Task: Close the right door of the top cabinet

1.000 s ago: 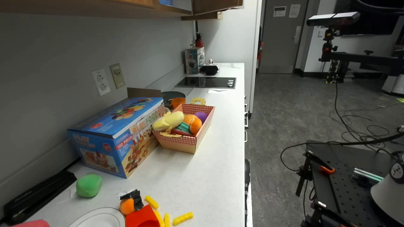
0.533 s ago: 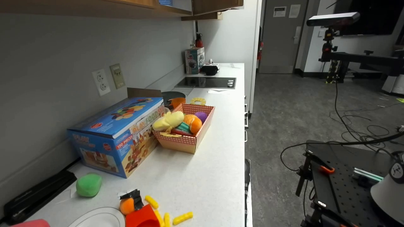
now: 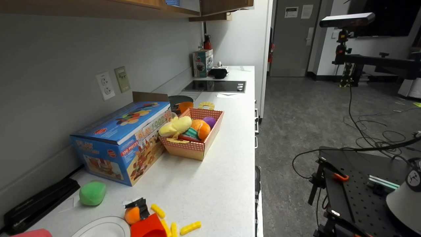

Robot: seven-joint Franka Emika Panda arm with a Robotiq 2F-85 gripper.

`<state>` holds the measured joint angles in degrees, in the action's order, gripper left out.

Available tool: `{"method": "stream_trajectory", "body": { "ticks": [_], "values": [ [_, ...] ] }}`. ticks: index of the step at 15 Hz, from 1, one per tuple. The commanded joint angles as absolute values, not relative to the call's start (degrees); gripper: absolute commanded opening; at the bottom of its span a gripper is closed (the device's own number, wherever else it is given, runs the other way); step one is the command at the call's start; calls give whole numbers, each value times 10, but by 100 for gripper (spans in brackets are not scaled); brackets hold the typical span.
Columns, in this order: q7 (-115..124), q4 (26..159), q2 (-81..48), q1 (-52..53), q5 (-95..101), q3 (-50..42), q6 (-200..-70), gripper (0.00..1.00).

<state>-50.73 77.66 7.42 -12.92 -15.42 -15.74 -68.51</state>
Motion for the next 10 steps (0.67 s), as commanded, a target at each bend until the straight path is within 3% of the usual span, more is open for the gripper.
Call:
{"method": "stream_trajectory", "body": {
  "ticks": [1,10],
  "values": [
    [-509,770,73,-124,-154,-162,-724,100],
    [-556,836,96,-124,-190,-153,-973,100]
  ]
}}
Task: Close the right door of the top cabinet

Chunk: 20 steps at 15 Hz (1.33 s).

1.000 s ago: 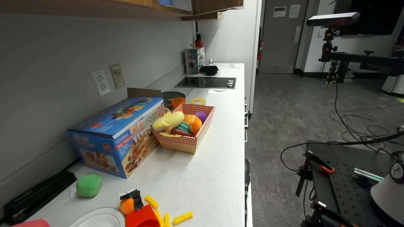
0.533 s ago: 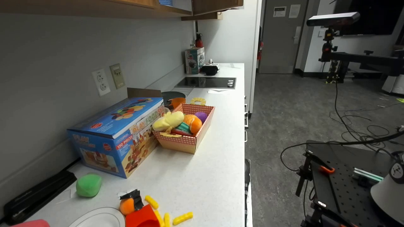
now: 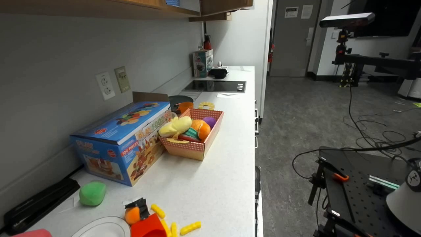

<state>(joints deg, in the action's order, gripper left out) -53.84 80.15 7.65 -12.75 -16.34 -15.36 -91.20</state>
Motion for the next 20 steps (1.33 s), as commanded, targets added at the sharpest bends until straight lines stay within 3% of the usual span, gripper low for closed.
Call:
{"method": "stream_trajectory", "body": {
  "ticks": [1,13,14,20],
  "values": [
    [-560,844,98,-123,-201,-153,-982,100],
    [-576,909,118,-103,-344,-170,-1049,100],
    [-537,864,50,-82,-352,-140,-1095,100],
    [-506,817,-53,-45,-398,-80,-1198,100]
  ]
}}
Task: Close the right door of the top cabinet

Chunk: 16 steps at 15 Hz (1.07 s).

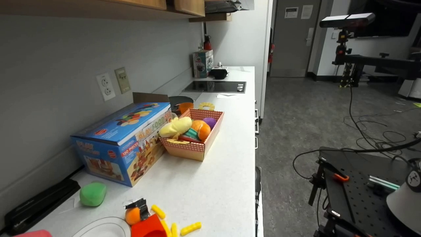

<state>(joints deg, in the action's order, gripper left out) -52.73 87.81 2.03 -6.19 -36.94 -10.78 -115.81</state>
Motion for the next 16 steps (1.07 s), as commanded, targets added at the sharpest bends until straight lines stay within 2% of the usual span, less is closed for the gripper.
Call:
{"method": "stream_trajectory", "body": {
  "ticks": [1,8,16],
  "values": [
    [-508,804,-68,-44,-399,-70,-1208,100],
    [-493,761,-66,-69,-358,-60,-1181,100],
    [-439,764,-13,-59,-171,-96,-1085,100]
  ]
}}
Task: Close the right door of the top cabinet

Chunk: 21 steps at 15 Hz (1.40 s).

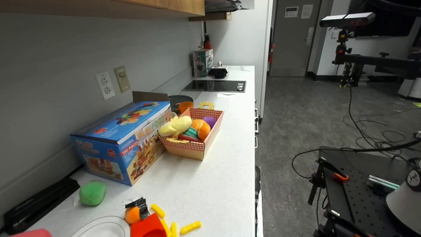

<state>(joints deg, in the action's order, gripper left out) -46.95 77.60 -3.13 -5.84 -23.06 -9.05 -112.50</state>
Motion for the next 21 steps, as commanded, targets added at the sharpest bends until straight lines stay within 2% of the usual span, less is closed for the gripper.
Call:
{"method": "stream_trajectory", "body": {
  "ticks": [1,12,21],
  "values": [
    [-426,764,-2,-58,-151,-97,-1066,100],
    [-267,756,103,-48,-155,-56,-907,100],
    [-278,768,105,-50,-155,-55,-921,100]
  ]
}}
